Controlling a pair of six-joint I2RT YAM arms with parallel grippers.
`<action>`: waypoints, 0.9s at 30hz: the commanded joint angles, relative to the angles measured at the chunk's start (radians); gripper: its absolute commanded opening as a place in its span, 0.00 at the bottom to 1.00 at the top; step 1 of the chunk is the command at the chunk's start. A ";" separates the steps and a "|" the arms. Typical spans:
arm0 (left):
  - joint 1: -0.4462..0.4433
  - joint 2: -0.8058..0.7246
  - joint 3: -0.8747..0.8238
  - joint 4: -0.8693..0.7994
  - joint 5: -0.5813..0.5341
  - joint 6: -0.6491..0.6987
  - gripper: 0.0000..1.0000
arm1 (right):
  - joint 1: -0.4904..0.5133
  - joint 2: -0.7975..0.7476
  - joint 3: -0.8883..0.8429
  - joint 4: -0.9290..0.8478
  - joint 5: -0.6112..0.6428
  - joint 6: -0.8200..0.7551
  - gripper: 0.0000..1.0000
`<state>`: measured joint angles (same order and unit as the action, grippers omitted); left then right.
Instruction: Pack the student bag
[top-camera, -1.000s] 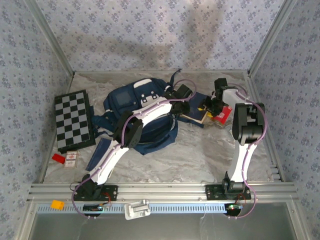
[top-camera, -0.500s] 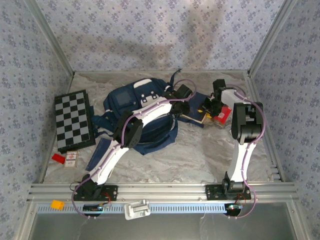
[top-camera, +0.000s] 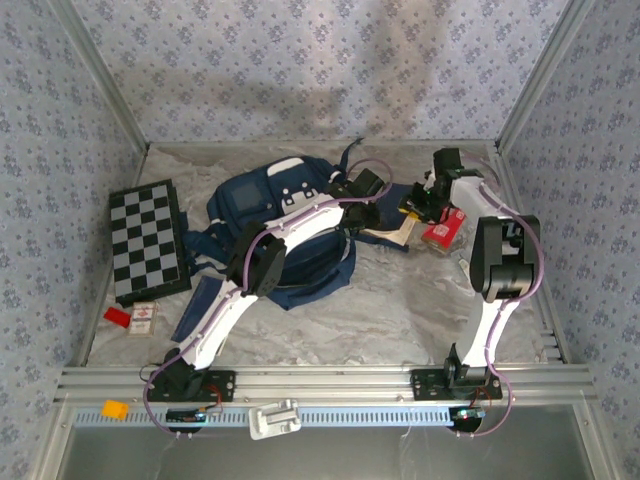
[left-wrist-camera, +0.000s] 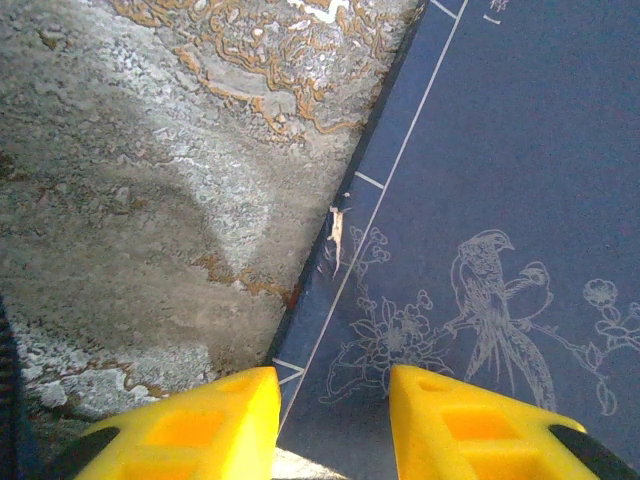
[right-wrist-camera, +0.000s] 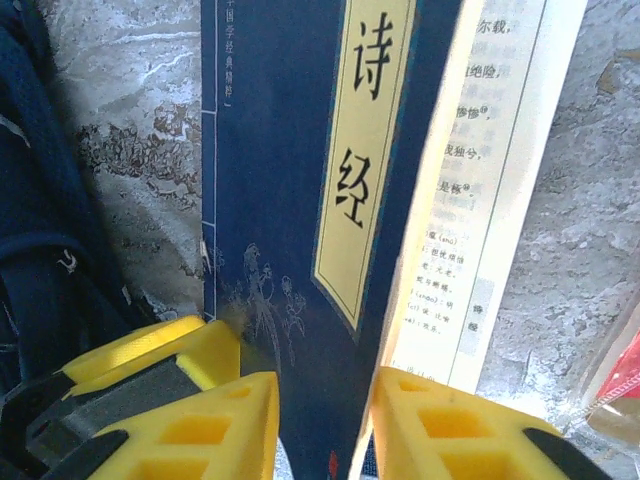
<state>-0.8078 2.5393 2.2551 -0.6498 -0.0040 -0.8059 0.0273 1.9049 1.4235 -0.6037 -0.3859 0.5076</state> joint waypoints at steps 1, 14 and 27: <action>-0.005 0.029 -0.001 -0.108 0.012 -0.003 0.35 | -0.016 -0.012 -0.033 -0.002 -0.031 -0.003 0.28; -0.016 0.028 0.007 -0.102 0.027 -0.002 0.35 | -0.028 0.040 -0.077 0.118 -0.144 0.049 0.20; -0.016 0.010 0.165 -0.141 0.044 0.058 0.45 | -0.065 -0.039 -0.107 0.191 -0.152 0.087 0.00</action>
<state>-0.8204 2.5549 2.3493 -0.7242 0.0235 -0.7807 -0.0288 1.9198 1.3056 -0.4419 -0.5205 0.5728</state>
